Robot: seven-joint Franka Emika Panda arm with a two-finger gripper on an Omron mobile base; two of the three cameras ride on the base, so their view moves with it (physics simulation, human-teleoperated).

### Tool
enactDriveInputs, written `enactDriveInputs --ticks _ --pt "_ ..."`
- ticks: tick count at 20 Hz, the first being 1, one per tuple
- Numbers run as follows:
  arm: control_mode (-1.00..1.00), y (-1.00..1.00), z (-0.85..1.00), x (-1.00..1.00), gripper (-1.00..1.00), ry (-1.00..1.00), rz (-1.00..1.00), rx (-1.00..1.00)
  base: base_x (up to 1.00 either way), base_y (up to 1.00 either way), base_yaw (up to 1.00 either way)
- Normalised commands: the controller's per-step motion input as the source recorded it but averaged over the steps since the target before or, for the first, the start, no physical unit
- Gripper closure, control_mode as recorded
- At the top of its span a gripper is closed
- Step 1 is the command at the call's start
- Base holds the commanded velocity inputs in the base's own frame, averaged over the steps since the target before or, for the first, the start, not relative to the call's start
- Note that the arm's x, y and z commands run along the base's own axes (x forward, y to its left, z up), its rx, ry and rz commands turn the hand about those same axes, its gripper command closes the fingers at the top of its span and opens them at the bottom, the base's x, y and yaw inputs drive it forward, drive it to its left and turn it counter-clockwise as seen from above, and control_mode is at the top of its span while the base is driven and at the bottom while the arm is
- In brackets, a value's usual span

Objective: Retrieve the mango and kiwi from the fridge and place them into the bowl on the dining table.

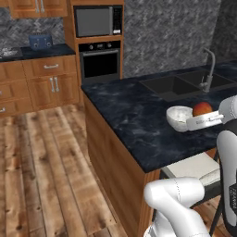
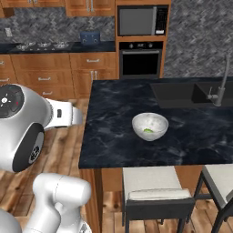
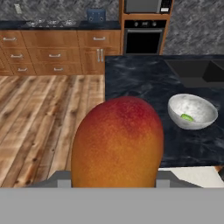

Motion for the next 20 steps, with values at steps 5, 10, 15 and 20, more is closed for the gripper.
enactDriveInputs --ticks 5,10,15,20 --pt "1.00 0.00 0.00 0.00 1.00 0.00 0.00 0.00 0.01 -0.42 -0.14" --pt "1.00 0.00 0.00 0.00 1.00 0.00 0.00 0.00 0.23 -0.21 -0.30" --pt "1.00 0.00 0.00 0.00 1.00 0.00 0.00 0.00 0.36 -0.15 -0.38" --pt "1.00 0.00 0.00 0.00 1.00 0.00 0.00 0.00 0.22 -0.08 -0.16"
